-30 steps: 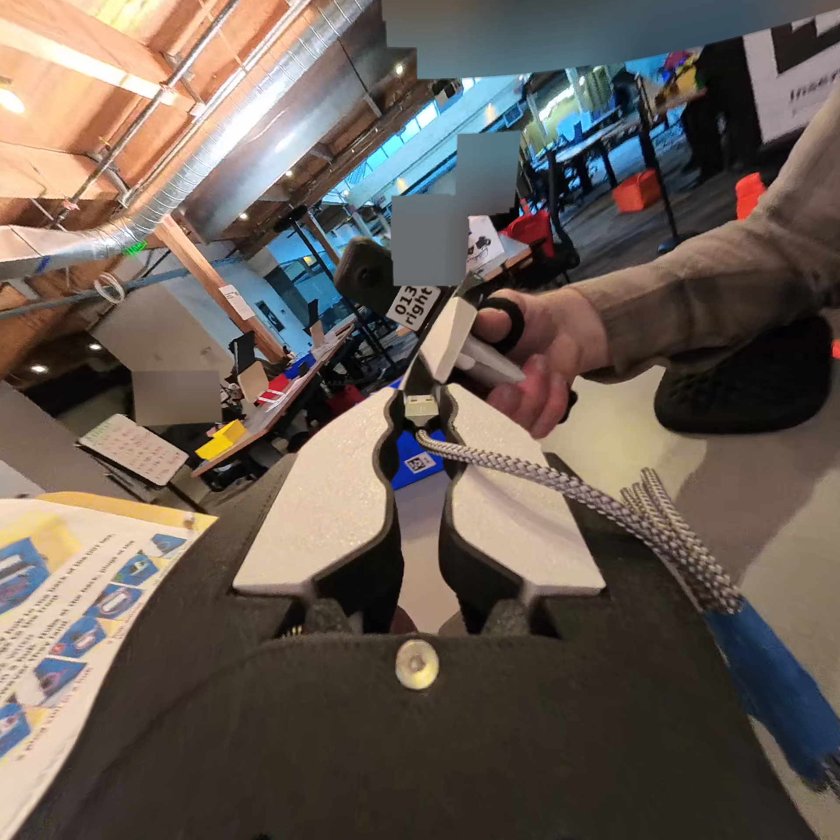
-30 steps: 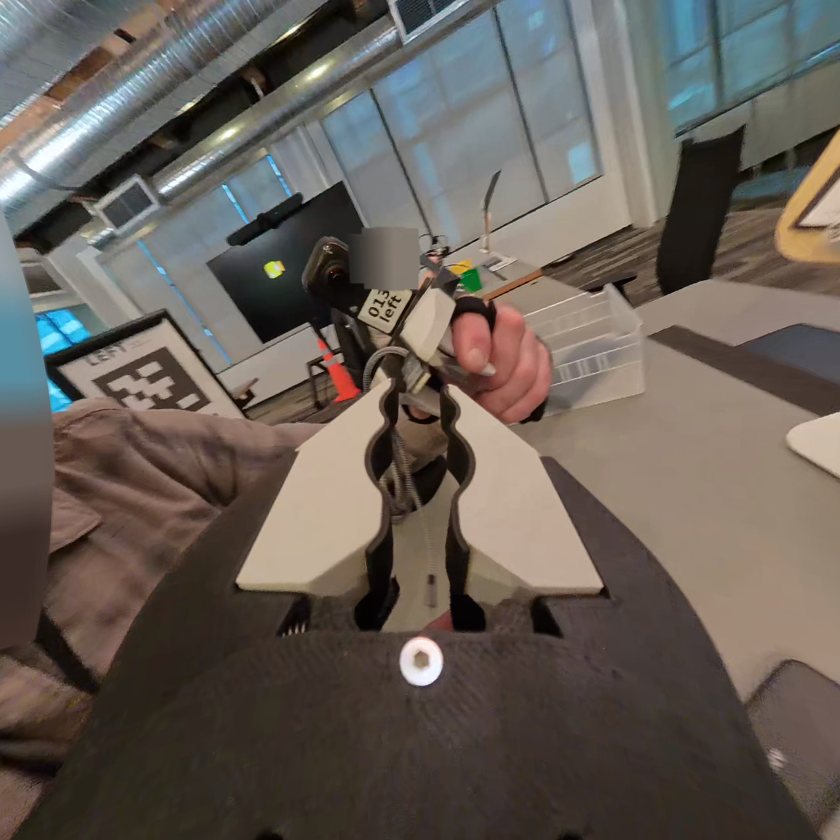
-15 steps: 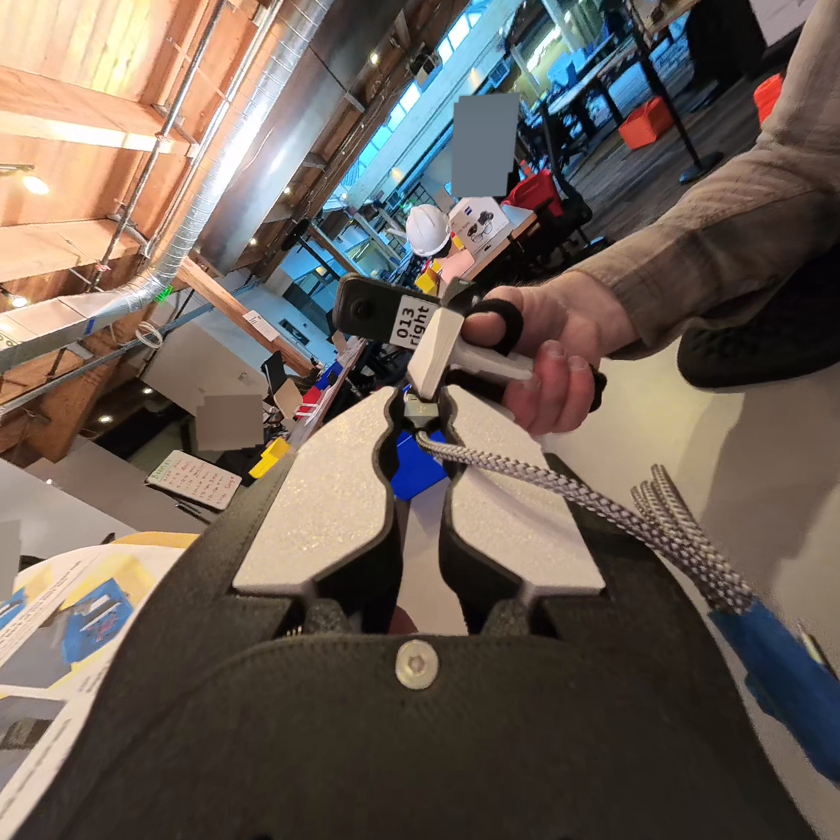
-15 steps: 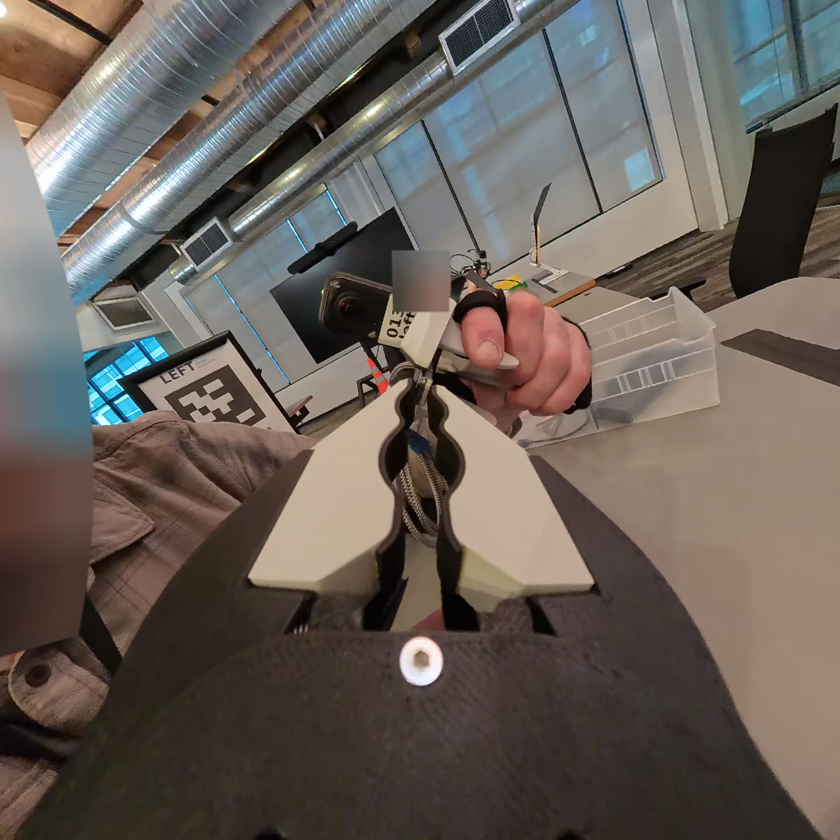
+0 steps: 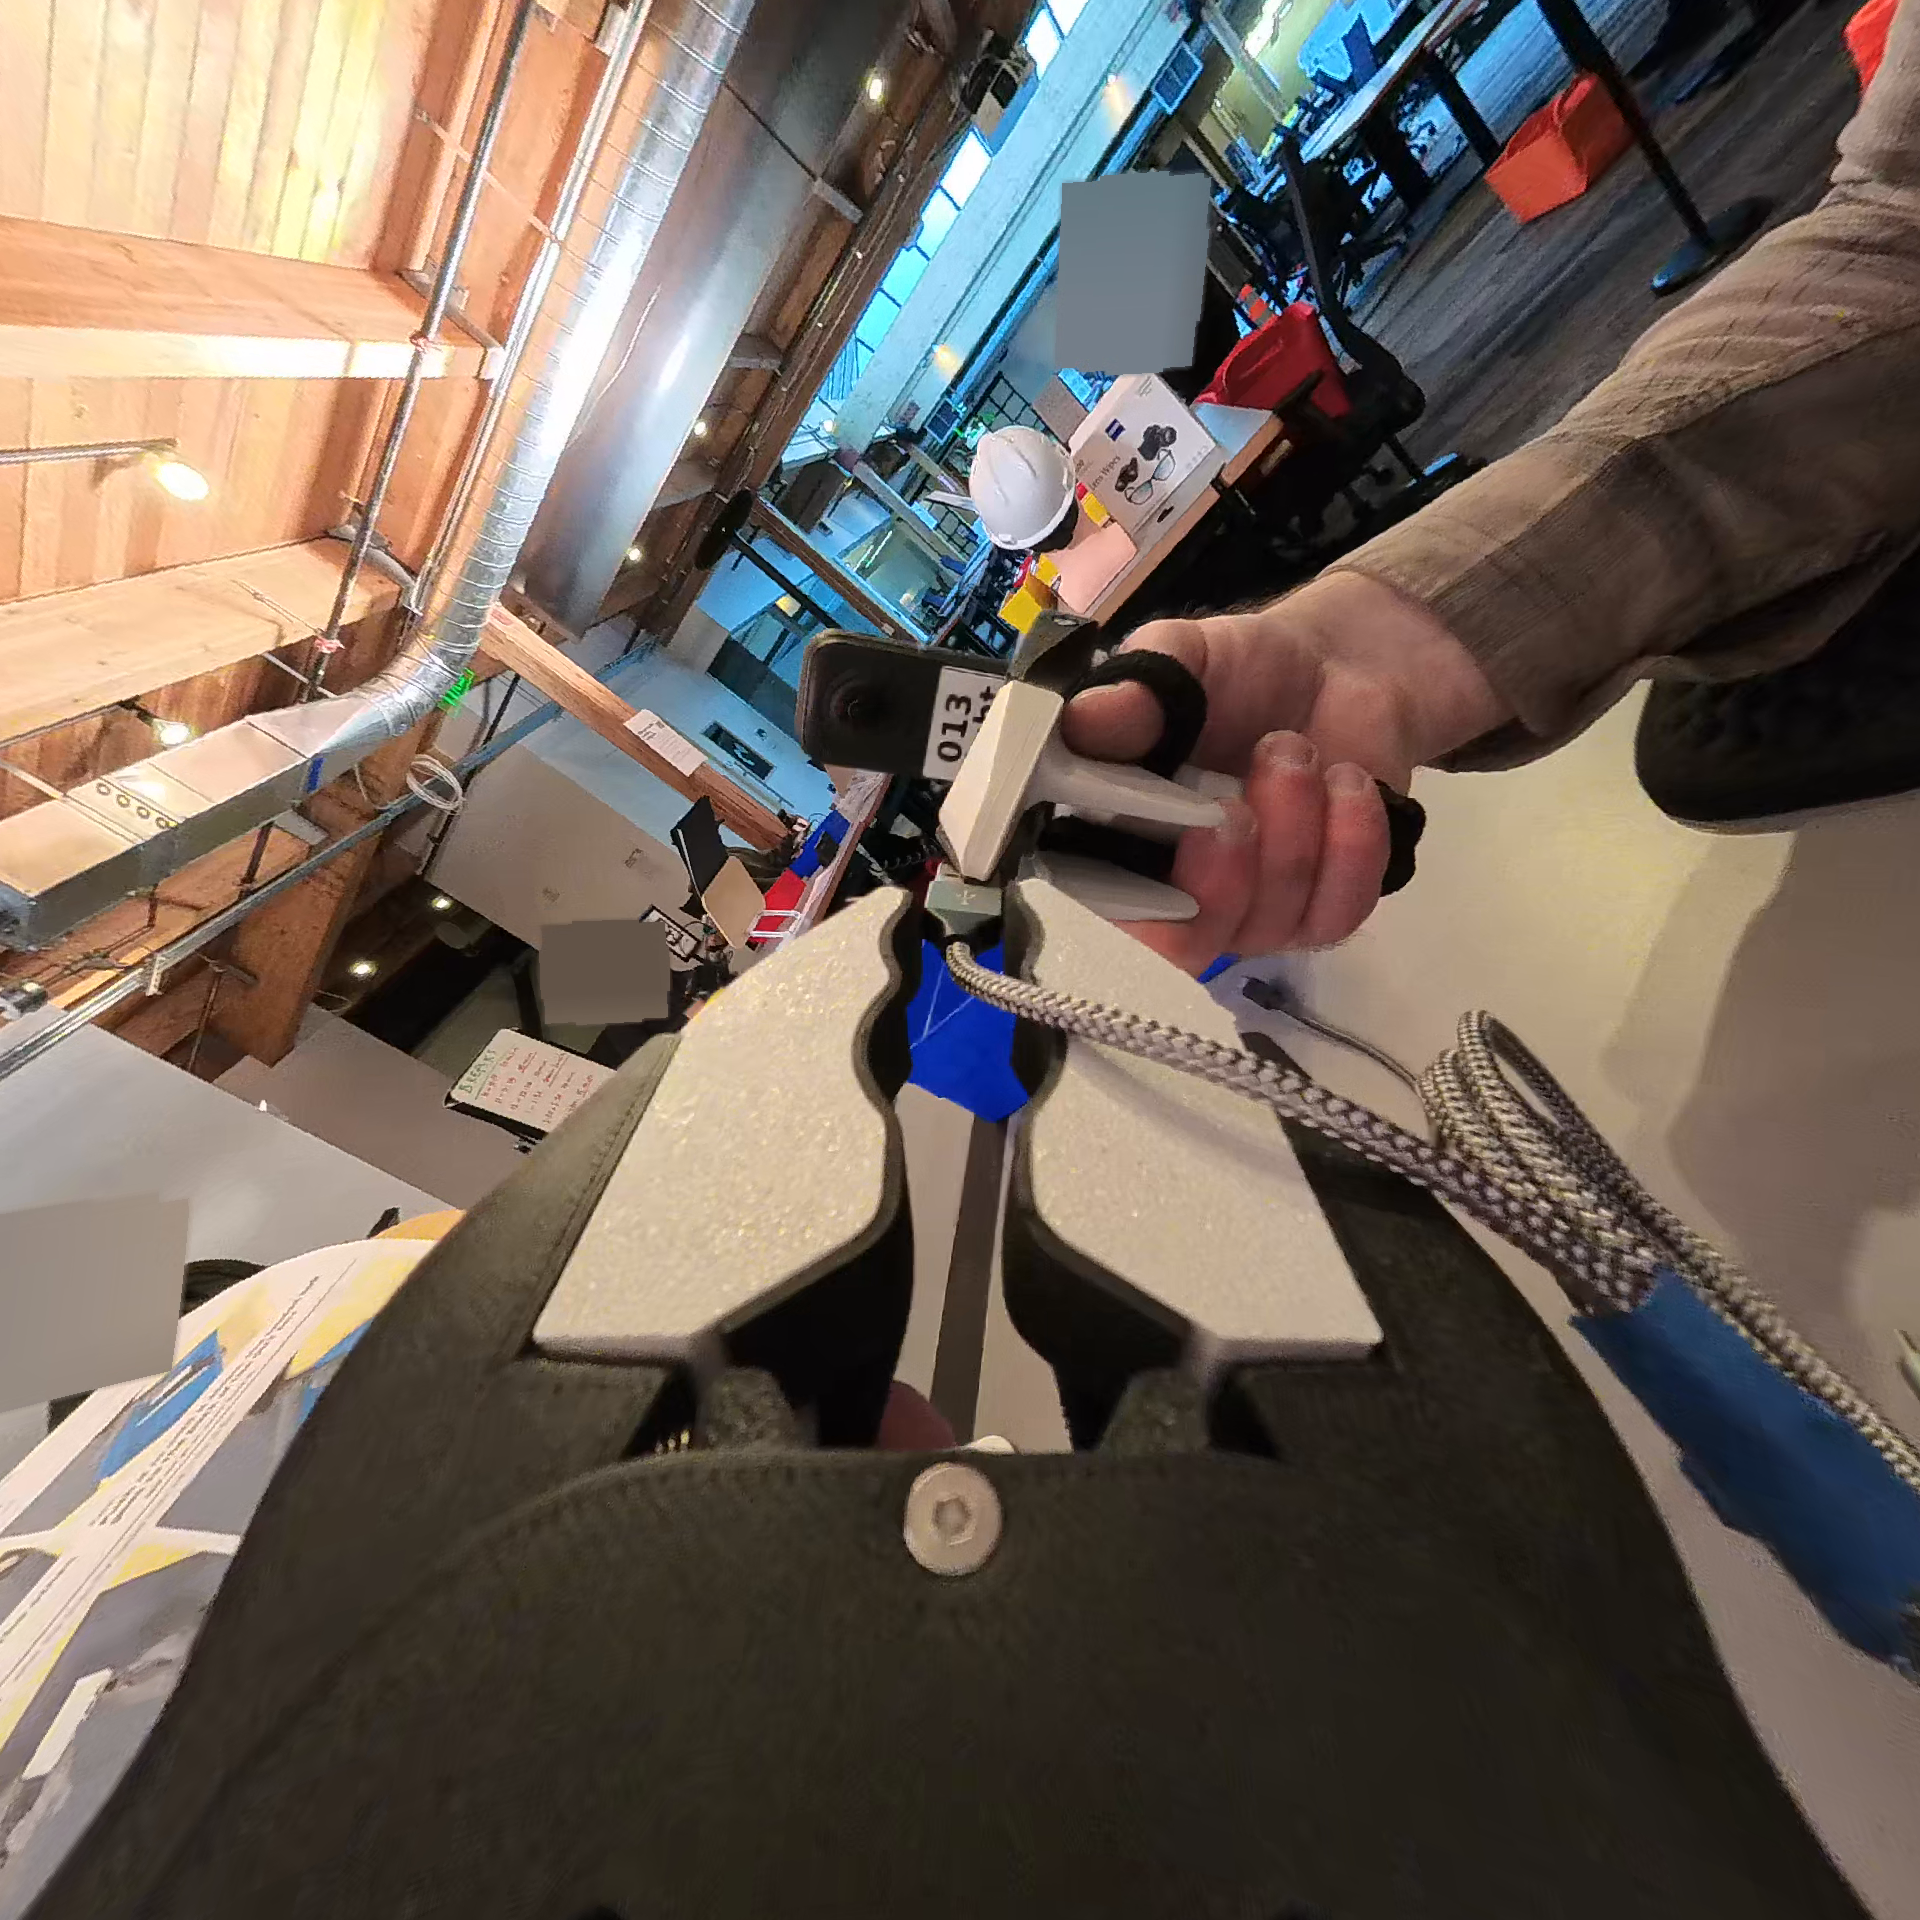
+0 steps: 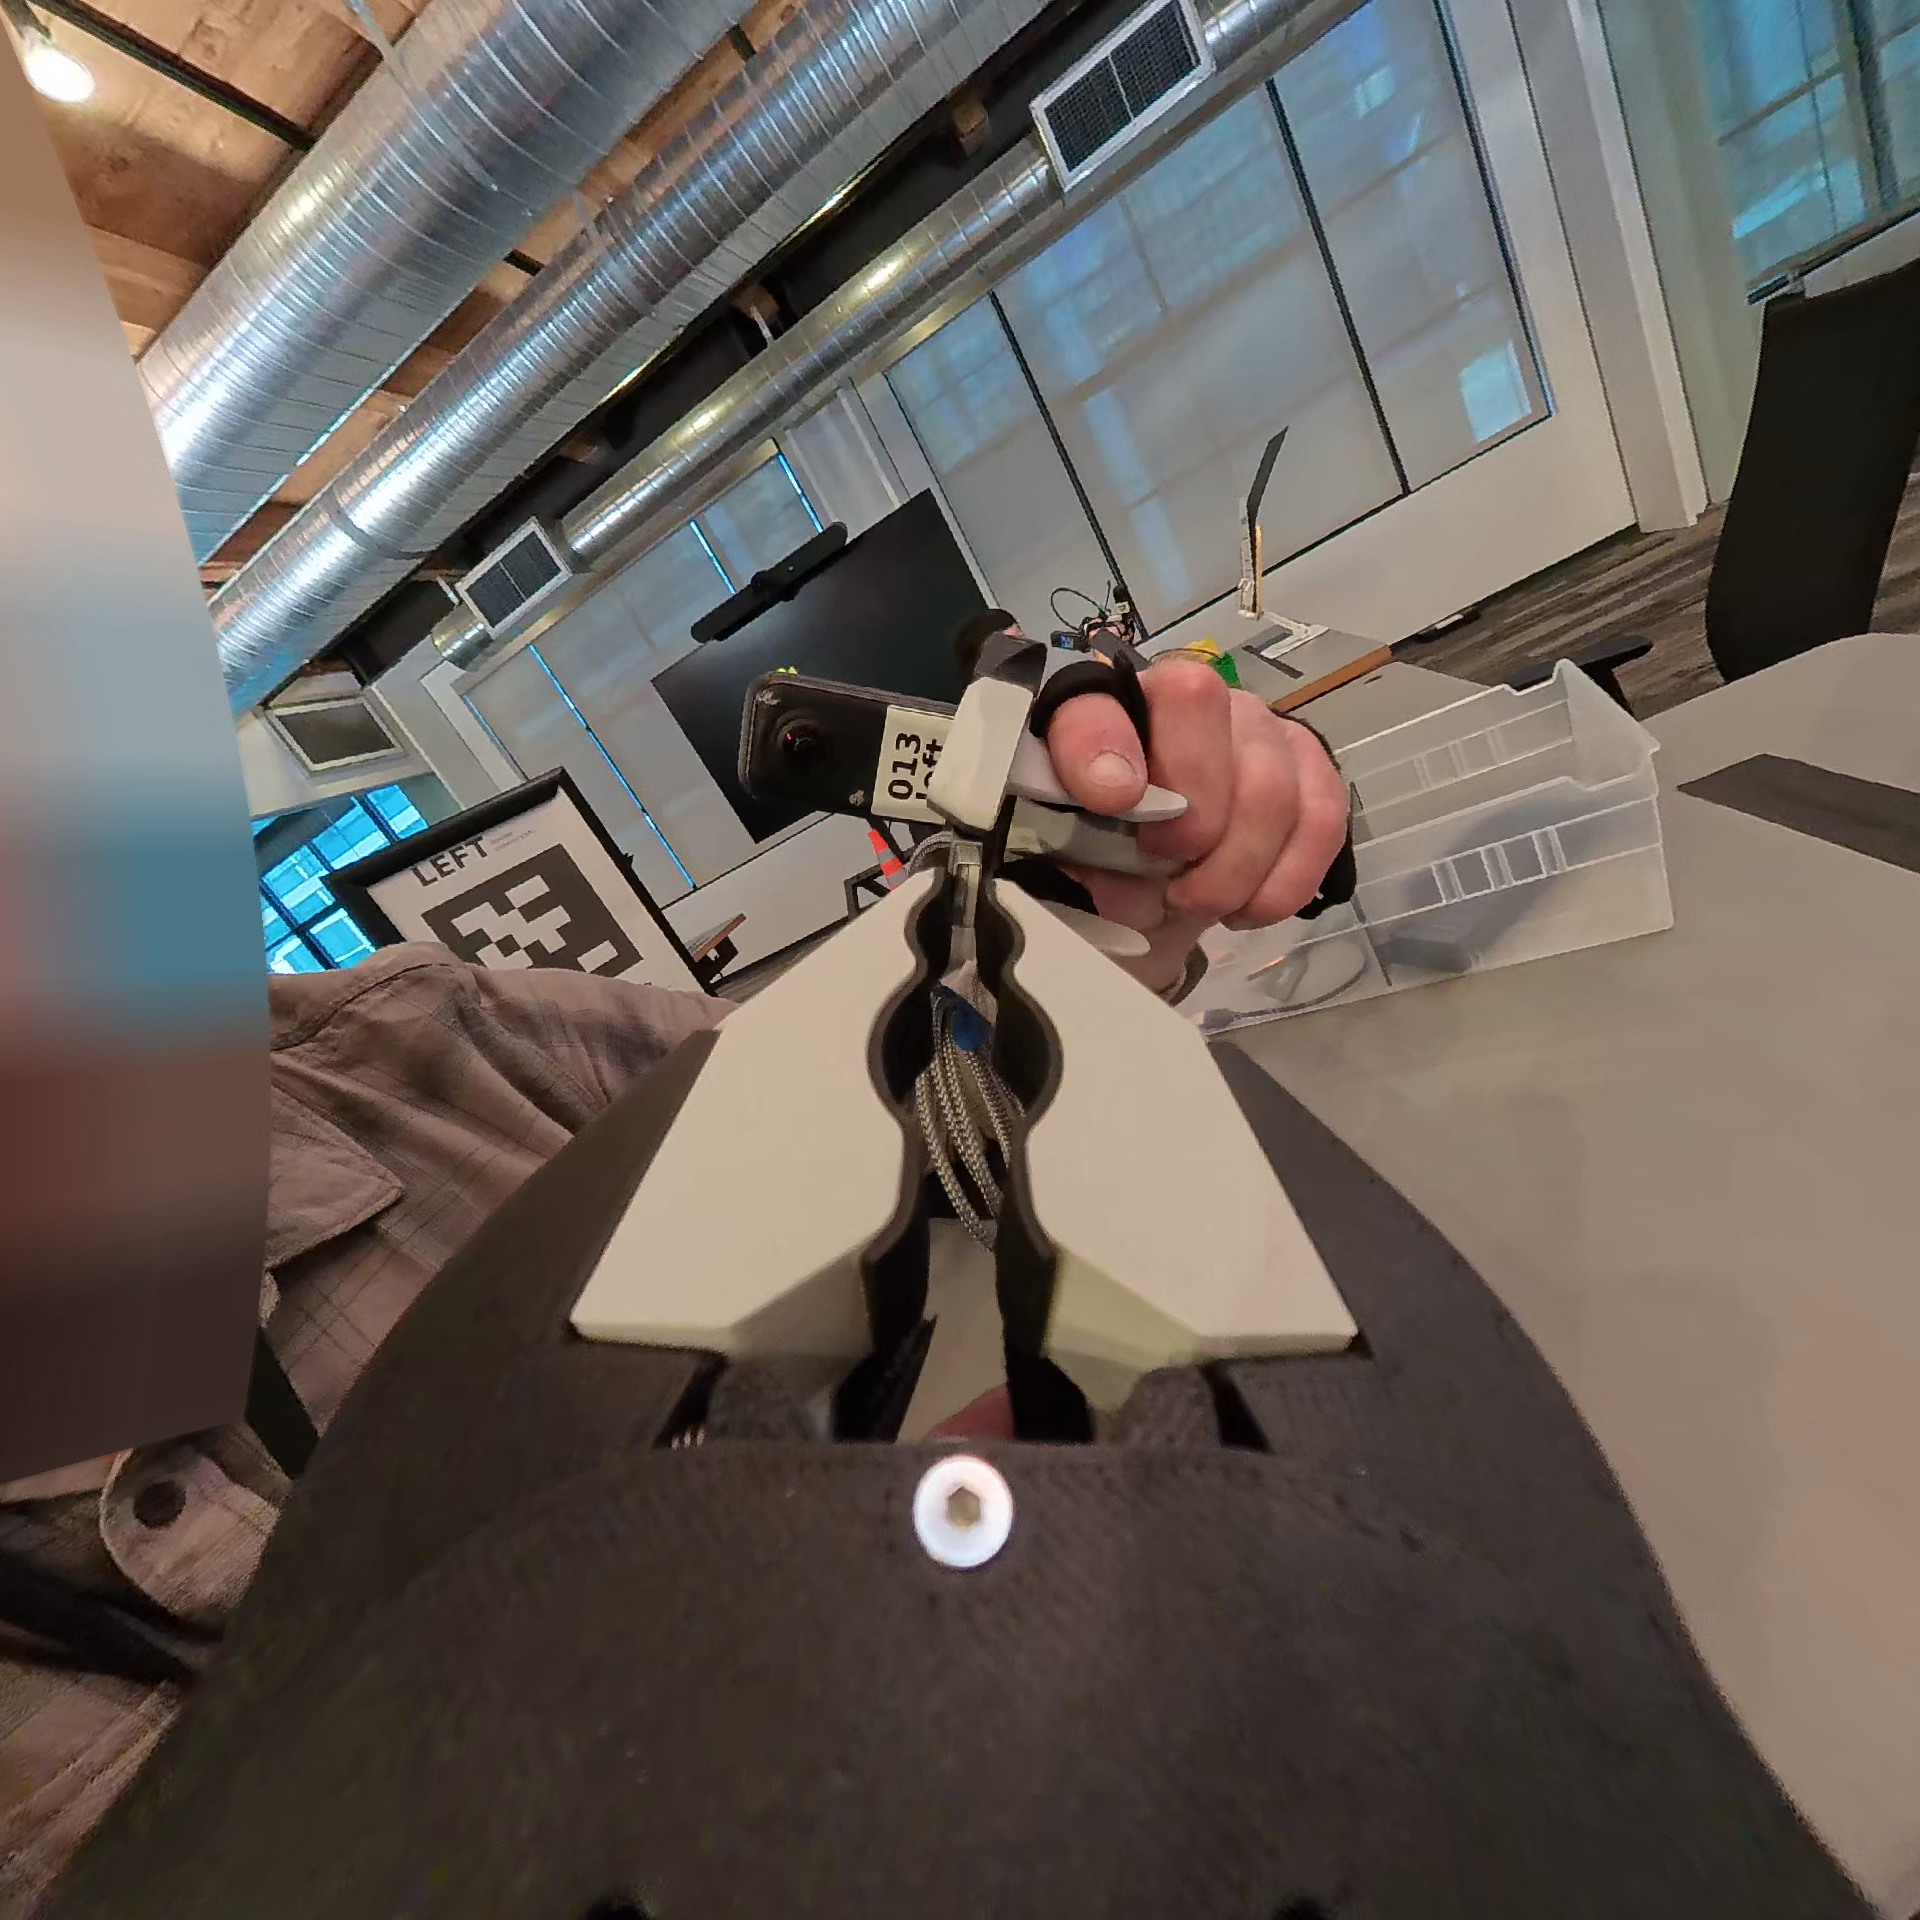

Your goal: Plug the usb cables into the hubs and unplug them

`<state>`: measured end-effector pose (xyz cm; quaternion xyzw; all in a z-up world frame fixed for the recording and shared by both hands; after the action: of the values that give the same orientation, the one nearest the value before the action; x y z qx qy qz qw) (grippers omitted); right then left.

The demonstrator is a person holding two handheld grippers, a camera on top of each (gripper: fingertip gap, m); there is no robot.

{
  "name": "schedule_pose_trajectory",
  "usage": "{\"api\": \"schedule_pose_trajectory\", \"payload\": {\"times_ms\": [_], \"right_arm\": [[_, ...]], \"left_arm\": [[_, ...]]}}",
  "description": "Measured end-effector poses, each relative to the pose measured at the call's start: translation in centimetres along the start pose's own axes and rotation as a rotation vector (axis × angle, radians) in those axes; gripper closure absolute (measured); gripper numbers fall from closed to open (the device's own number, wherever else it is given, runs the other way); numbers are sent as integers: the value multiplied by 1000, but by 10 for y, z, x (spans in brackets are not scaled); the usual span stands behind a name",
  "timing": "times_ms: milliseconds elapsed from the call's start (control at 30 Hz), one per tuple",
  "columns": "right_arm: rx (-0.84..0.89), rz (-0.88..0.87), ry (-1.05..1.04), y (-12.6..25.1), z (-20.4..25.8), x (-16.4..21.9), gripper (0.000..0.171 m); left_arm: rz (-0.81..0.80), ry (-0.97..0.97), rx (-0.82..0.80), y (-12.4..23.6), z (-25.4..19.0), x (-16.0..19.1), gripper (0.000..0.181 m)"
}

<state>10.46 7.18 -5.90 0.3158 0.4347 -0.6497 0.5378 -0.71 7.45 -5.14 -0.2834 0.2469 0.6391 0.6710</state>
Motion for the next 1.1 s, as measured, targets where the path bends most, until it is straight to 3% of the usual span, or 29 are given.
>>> {"api": "schedule_pose_trajectory", "payload": {"times_ms": [333, 533, 667, 733, 933, 1100], "right_arm": [[-26, 6, -15, 1, 1, 1, 170], [36, -19, 28, 2, -3, -1, 168], [186, -41, 125, 17, -14, -12, 144], [281, -15, 227, 24, -14, -18, 141], [619, 292, 687, 41, -23, -25, 139], [740, 735, 986, 57, -35, -7, 133]], "left_arm": [[5, -51, -6, -1, -3, -5, 167], [18, 23, -10, -1, 2, 0, 167], [7, 198, -49, 3, 18, 11, 166], [15, 297, -71, 4, 26, 20, 167], [5, 565, -96, 13, 45, 48, 166], [14, 633, -98, 17, 50, 59, 167]]}}
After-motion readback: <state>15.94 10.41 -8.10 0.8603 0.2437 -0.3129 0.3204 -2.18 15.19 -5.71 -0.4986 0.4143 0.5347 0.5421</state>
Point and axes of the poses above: each gripper's, where its closed fingertips meet, y back along the fingers, x out of its underside, z = x × y across the jaws, the point moved 6 cm from there along y, back along the fingers, and after that the axes turned 4 degrees about y, right-handed, at the moved point
